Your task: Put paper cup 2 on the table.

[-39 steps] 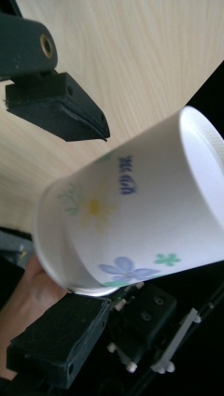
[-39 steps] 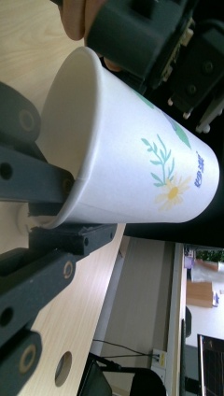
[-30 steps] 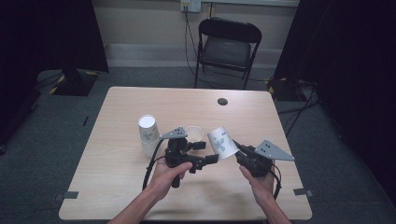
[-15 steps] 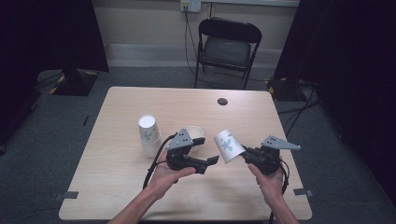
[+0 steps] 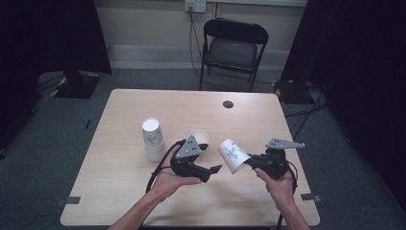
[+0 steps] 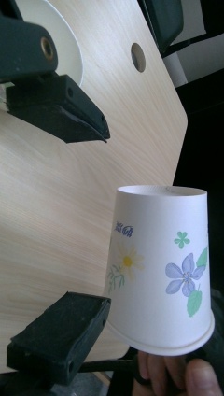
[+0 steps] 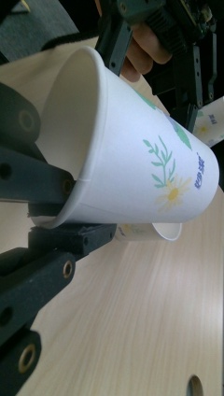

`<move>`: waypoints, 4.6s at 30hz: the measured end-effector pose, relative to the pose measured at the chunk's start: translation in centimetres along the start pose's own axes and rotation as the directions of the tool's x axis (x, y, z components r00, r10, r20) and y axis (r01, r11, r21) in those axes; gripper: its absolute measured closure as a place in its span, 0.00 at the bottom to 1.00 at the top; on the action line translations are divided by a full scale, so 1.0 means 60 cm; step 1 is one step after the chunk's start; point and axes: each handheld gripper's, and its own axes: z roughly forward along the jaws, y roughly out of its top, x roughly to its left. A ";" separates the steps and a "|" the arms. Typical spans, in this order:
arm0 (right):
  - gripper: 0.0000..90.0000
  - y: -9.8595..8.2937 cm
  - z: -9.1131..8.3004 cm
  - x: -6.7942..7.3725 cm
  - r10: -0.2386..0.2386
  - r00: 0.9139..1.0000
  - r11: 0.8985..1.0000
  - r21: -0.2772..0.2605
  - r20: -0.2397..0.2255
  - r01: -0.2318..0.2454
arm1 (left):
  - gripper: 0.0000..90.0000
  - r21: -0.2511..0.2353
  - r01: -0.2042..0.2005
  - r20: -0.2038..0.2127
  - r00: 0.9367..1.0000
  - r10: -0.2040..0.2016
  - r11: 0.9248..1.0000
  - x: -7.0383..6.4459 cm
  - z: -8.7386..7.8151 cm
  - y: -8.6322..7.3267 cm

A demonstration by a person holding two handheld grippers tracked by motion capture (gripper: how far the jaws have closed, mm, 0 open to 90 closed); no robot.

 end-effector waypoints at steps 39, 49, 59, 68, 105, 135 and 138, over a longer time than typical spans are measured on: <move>0.95 -0.001 0.033 -0.002 0.084 0.993 0.962 0.265 -0.083 -0.060 | 0.17 0.121 -0.365 -0.036 0.928 0.372 0.923 -0.048 0.033 -0.023; 0.95 0.001 0.051 -0.011 0.113 0.990 0.945 0.315 -0.079 -0.083 | 0.17 0.154 -0.388 -0.030 0.918 0.397 0.909 -0.044 0.046 -0.028; 0.95 0.000 0.059 -0.015 0.142 0.986 0.930 0.353 -0.081 -0.105 | 0.17 0.188 -0.420 -0.041 0.900 0.435 0.888 -0.046 0.049 -0.035; 0.94 0.000 0.071 -0.017 0.163 0.984 0.907 0.404 -0.075 -0.119 | 0.17 0.202 -0.484 -0.038 0.865 0.501 0.851 -0.049 0.056 -0.044; 0.96 -0.010 0.094 0.014 0.169 0.984 0.912 0.388 -0.062 -0.133 | 0.28 0.119 -0.362 0.018 0.932 0.362 0.925 -0.083 0.072 -0.040; 0.59 -0.001 0.052 -0.003 0.177 0.984 0.957 0.240 -0.032 -0.164 | 0.30 0.056 -0.095 -0.014 0.995 0.096 0.994 -0.040 0.072 -0.058; 0.57 0.000 0.049 -0.002 0.161 0.986 0.961 0.233 -0.037 -0.148 | 0.30 0.056 -0.073 -0.012 0.997 0.073 0.996 -0.035 0.069 -0.057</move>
